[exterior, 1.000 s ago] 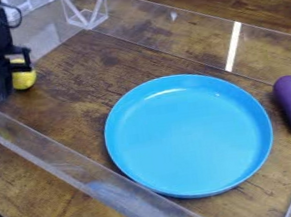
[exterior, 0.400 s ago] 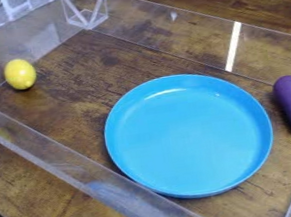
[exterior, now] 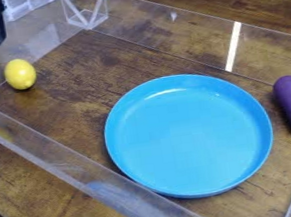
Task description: Put the lemon on the blue tray
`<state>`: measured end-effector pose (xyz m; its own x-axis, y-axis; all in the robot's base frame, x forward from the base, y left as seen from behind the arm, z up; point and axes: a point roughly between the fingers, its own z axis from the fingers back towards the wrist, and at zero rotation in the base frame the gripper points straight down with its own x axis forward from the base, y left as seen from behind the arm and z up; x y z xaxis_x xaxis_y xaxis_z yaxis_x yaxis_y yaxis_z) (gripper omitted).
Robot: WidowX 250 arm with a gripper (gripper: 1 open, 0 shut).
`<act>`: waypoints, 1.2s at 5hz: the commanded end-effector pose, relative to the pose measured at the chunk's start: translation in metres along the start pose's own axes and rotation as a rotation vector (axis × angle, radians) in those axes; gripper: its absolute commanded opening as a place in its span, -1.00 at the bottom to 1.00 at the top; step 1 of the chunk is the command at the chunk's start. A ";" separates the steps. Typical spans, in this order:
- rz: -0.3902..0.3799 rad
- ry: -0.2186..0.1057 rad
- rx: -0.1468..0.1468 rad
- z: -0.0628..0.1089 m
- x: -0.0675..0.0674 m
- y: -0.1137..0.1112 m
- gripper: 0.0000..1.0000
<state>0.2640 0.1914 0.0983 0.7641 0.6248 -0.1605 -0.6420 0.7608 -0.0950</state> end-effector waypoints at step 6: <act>0.194 -0.060 -0.120 -0.051 0.045 -0.022 1.00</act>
<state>0.3007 0.1885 0.0276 0.6151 0.7661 -0.1864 -0.7881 0.5913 -0.1710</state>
